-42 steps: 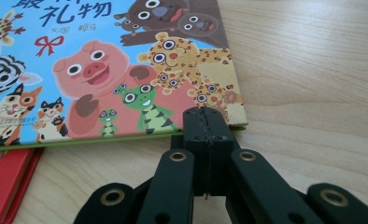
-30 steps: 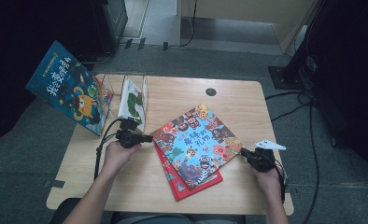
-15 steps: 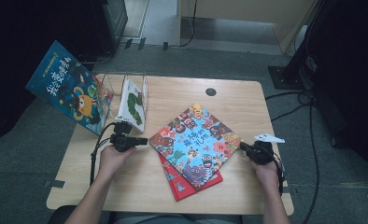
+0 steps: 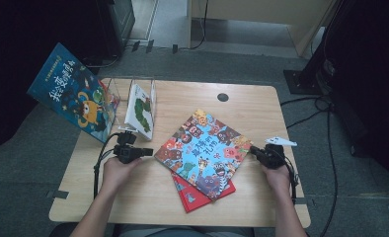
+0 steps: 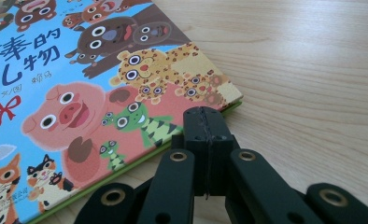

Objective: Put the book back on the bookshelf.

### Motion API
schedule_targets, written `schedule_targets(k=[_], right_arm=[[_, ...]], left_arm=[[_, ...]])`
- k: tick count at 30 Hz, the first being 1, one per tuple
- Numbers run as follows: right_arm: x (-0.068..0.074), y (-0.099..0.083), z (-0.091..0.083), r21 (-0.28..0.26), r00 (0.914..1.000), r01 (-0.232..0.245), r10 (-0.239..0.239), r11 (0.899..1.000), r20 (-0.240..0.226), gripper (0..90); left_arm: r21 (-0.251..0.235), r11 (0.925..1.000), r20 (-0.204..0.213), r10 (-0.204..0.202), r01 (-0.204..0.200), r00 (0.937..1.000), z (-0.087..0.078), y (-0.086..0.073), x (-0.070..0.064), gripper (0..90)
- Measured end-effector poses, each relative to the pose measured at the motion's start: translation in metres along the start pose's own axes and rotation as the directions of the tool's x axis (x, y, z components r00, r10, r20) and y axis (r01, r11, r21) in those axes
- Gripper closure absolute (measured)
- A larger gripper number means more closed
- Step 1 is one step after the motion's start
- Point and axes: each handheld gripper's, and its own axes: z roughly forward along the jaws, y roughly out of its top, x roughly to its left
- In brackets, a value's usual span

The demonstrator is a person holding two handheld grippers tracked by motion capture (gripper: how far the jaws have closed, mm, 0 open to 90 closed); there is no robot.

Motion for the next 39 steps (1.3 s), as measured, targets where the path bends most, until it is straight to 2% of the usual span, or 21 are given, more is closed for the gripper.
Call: schedule_targets(k=[4,14,21,28,31,34,39], right_arm=[[0.003,0.001,0.005,0.002,0.9998,0.018,-0.018,1.0,-0.01,90.0],[0.009,0.007,0.013,0.021,0.9996,0.018,-0.017,1.0,-0.025,90.0],[0.008,0.01,0.016,0.021,0.9994,0.006,-0.005,1.0,-0.033,90.0],[0.007,0.009,0.016,0.024,0.9992,-0.007,0.008,1.0,-0.04,90.0],[0.007,0.009,0.015,0.027,0.999,-0.009,0.01,1.0,-0.042,90.0],[0.008,0.009,0.015,0.028,0.9987,-0.01,0.011,1.0,-0.05,90.0],[0.01,0.01,0.017,0.032,0.9982,0.0,0.002,1.0,-0.06,90.0]], left_arm=[[-0.001,1.0,-0.001,0.004,-0.004,1.0,-0.001,-0.003,-0.001,89.2],[0.01,0.9999,-0.019,0.006,-0.006,0.9998,0.002,-0.008,-0.003,89.4],[0.01,0.9997,-0.025,-0.022,0.022,0.9994,0.005,-0.006,0.006,89.4],[0.04,0.9992,-0.015,-0.002,0.003,0.9999,0.017,-0.004,0.0,89.2],[0.046,0.9988,-0.038,0.019,-0.017,0.9991,0.018,-0.004,-0.005,90.0],[0.06,0.9981,-0.024,0.011,-0.01,0.9996,0.018,-0.005,-0.005,90.0],[0.073,0.9971,-0.008,0.02,-0.02,0.9998,0.019,-0.01,-0.012,90.0]])
